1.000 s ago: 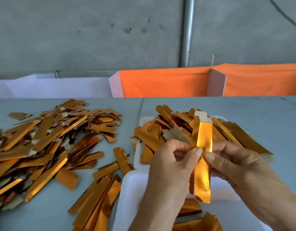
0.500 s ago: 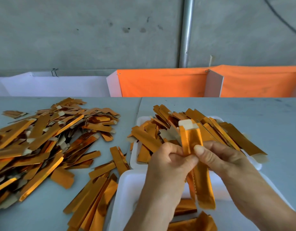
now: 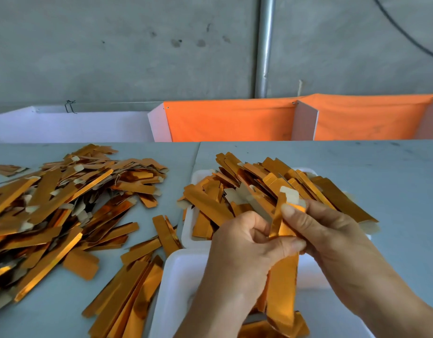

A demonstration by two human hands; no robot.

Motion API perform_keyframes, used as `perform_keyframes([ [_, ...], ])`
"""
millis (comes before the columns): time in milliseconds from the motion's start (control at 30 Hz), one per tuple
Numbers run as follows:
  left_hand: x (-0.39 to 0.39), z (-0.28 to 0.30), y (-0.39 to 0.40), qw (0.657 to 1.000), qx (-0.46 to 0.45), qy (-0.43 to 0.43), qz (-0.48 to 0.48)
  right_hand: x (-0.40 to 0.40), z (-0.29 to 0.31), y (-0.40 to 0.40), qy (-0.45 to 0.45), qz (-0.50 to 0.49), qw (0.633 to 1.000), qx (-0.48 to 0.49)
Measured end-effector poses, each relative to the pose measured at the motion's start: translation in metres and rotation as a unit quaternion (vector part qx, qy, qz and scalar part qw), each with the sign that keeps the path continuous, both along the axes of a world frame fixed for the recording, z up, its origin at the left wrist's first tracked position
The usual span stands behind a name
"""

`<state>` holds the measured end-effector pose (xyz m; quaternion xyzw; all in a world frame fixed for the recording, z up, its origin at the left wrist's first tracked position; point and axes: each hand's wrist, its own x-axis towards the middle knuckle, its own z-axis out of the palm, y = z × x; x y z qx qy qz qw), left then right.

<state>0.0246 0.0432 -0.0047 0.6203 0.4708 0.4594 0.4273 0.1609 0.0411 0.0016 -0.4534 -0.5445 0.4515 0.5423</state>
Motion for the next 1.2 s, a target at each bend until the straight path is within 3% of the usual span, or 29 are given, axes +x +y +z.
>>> perform_keyframes([
  [267, 0.002, 0.006, -0.003, 0.973, 0.142, 0.17, 0.061, 0.005, 0.0, 0.003, 0.009, -0.029, 0.999, 0.019],
  [433, 0.005, 0.005, -0.004, 0.896, 0.275, 0.33, 0.109, 0.008, -0.001, 0.006, 0.024, -0.09, 0.994, 0.05],
  [500, 0.009, 0.005, -0.005, 0.876, 0.276, 0.379, 0.109, 0.008, 0.0, 0.006, 0.026, -0.096, 0.993, 0.056],
  [667, 0.011, 0.007, -0.005, 0.882, 0.264, 0.376, 0.105, 0.006, 0.004, 0.002, 0.055, -0.113, 0.987, 0.097],
  [800, 0.01, 0.008, -0.006, 0.877, 0.237, 0.4, 0.12, 0.004, 0.008, -0.003, -0.016, -0.108, 0.987, 0.119],
  [900, 0.012, 0.009, -0.005, 0.872, 0.244, 0.41, 0.109, 0.004, 0.008, -0.003, -0.051, -0.099, 0.99, 0.084],
  [1033, 0.009, 0.007, -0.005, 0.867, 0.255, 0.419, 0.093, 0.01, 0.008, 0.0, -0.003, -0.07, 0.997, 0.018],
  [1133, 0.012, 0.01, -0.008, 0.88, 0.248, 0.402, 0.056, 0.014, 0.006, 0.001, -0.025, -0.067, 0.997, -0.019],
  [1200, 0.012, 0.004, -0.005, 0.886, 0.278, 0.365, 0.068, 0.014, 0.005, 0.002, 0.01, -0.062, 0.997, -0.038],
])
